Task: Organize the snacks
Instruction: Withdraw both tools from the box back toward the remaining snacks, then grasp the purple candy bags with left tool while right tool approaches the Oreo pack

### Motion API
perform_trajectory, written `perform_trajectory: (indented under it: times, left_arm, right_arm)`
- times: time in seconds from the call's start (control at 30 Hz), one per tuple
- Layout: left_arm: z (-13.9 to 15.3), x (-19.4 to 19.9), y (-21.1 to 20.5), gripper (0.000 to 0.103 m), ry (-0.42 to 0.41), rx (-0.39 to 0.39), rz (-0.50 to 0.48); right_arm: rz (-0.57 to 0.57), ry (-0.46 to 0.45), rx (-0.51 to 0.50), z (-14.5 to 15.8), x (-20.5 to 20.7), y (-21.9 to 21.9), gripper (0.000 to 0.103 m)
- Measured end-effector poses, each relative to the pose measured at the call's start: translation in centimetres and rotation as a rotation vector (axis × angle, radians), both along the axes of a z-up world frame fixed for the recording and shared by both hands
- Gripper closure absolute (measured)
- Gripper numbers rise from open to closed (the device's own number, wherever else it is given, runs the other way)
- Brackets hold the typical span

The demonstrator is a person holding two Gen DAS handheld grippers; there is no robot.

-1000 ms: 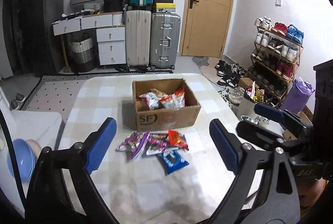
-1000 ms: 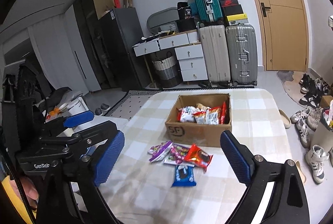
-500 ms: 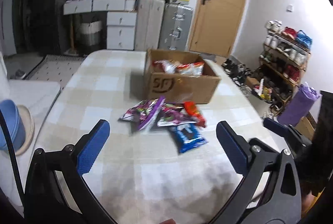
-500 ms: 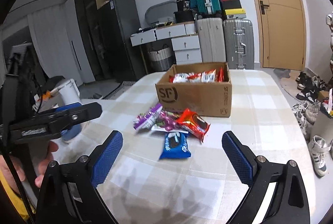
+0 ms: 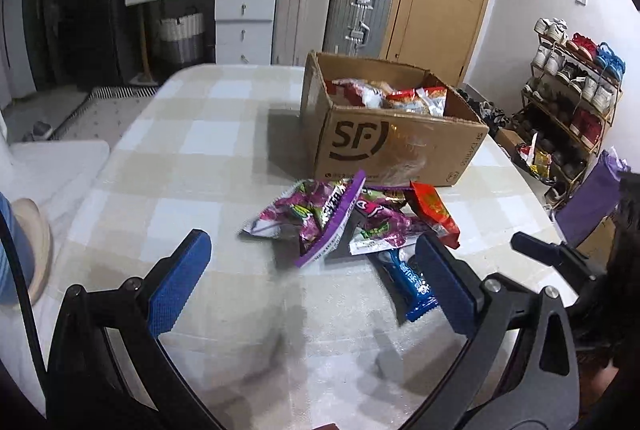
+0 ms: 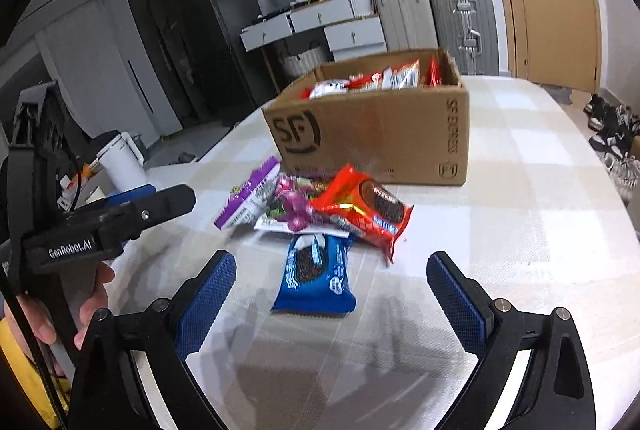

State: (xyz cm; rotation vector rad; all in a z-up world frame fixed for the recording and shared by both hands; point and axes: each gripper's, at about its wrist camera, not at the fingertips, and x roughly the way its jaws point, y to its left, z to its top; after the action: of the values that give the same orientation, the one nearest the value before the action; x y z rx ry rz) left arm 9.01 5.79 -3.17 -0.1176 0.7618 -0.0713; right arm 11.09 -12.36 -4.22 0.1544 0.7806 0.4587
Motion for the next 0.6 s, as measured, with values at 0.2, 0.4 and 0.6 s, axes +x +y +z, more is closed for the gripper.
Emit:
perform_trajectory:
  times: [0.2, 0.4, 0.6]
  left_arm:
    - [-0.3, 0.3, -0.2, 0.001, 0.020, 0.010, 0.003]
    - [-0.1, 0.0, 0.4, 0.001, 0.026, -0.032, 0.035]
    - [-0.5, 0.2, 0.7, 0.001, 0.039, -0.020, 0.045]
  right_arm:
    - [0.007, 0.014, 0.005, -0.4, 0.0, 0.2, 0.005]
    - [-0.016, 0.022, 0.028, 0.1, -0.2, 0.0, 0.005]
    - [-0.038, 0.009, 0.033, 0.7, 0.0, 0.1, 0.005]
